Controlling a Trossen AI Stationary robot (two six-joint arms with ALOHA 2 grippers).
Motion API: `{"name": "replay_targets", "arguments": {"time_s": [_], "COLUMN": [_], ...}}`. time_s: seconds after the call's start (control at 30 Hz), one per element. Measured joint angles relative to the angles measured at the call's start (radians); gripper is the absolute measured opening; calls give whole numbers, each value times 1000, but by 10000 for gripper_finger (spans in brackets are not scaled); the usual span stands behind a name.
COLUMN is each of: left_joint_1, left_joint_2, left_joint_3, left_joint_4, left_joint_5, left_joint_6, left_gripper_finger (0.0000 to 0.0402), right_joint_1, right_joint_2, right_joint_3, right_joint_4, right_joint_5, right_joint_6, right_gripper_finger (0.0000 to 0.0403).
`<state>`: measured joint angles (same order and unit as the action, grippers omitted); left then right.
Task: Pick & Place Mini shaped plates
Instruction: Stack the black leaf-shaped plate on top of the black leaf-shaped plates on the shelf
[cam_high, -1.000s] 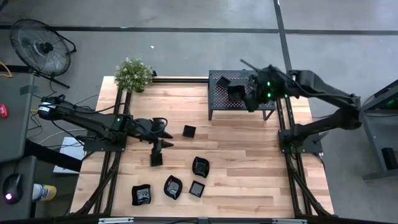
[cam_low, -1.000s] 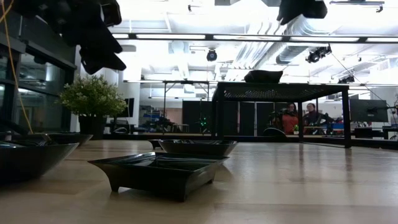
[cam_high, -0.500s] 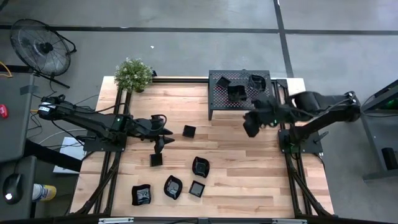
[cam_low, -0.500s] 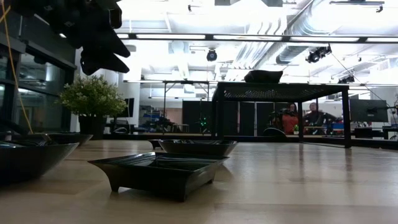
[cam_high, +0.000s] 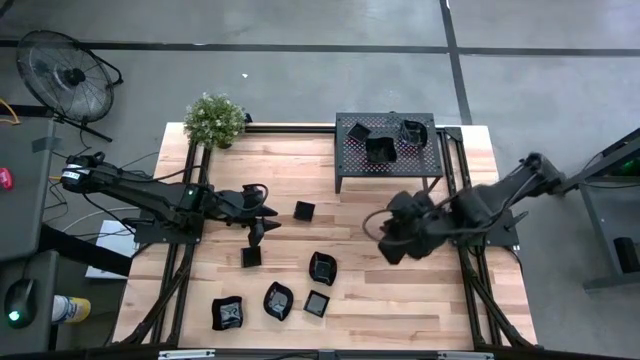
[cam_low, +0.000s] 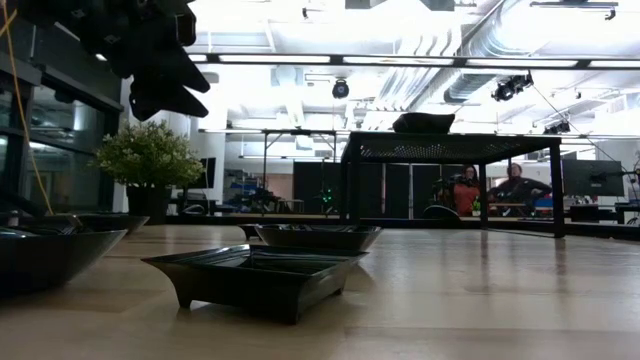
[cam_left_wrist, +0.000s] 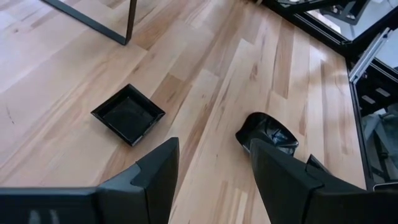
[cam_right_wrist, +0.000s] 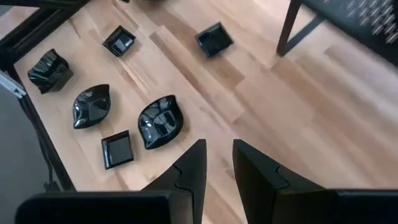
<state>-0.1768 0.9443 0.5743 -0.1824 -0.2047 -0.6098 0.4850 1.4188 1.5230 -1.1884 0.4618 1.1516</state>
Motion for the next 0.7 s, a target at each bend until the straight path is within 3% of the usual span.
{"name": "replay_targets", "arguments": {"time_s": [0.4,0.7], "left_joint_1": [0,0], "left_joint_2": [-3,-105], "left_joint_3": [0,1], "left_joint_4": [-2,-108], "left_joint_5": [126,147], "left_joint_6": [78,169], "left_gripper_finger": [195,195], "right_joint_1": [33,32], "right_joint_2": [228,347], "right_joint_3": [0,0], "right_joint_4": [175,387], "right_joint_5": [-27,-34], "right_joint_6": [233,309], "right_gripper_finger": [74,74]}}
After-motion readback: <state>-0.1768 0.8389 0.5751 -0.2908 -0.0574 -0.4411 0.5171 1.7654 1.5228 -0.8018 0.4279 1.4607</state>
